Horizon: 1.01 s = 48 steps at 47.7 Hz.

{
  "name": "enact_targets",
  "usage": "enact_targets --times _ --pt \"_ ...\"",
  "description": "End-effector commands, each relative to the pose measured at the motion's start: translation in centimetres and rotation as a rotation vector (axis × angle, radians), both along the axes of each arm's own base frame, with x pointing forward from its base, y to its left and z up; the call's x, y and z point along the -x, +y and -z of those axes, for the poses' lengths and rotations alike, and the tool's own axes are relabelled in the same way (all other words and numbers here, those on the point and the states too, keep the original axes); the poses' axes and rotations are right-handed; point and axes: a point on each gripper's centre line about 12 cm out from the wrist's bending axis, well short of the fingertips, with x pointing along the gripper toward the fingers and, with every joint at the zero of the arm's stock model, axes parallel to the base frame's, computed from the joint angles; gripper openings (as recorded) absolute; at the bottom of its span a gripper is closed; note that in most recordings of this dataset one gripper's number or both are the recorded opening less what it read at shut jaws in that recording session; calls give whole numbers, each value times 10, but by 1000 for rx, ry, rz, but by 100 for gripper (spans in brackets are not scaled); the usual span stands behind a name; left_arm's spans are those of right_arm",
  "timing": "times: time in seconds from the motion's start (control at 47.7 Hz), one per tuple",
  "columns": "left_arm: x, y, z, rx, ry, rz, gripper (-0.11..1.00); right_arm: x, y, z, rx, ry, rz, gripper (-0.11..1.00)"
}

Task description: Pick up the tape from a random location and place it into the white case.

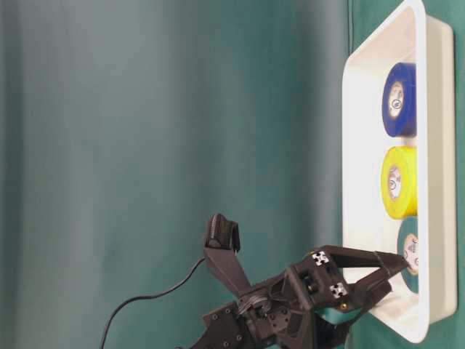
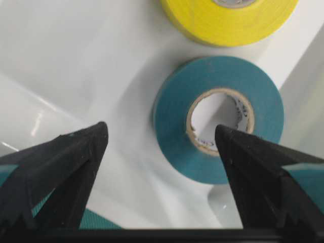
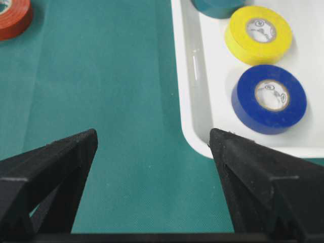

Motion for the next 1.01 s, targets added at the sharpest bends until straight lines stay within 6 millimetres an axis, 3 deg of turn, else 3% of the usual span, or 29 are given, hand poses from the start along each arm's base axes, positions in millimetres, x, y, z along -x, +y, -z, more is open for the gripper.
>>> enact_targets --times 0.0,0.336,0.713,0.986 --pt "-3 -1 -24 -18 -55 2 98 -5 0 -10 1 -26 0 88" --pt "3 -8 -86 -45 -132 14 98 -6 0 -11 1 -29 0 88" --pt "4 -20 -85 -43 -128 47 98 -6 0 -11 1 -29 0 88" --pt "-10 -78 -92 -40 -166 208 98 -6 0 -12 1 -30 0 88"
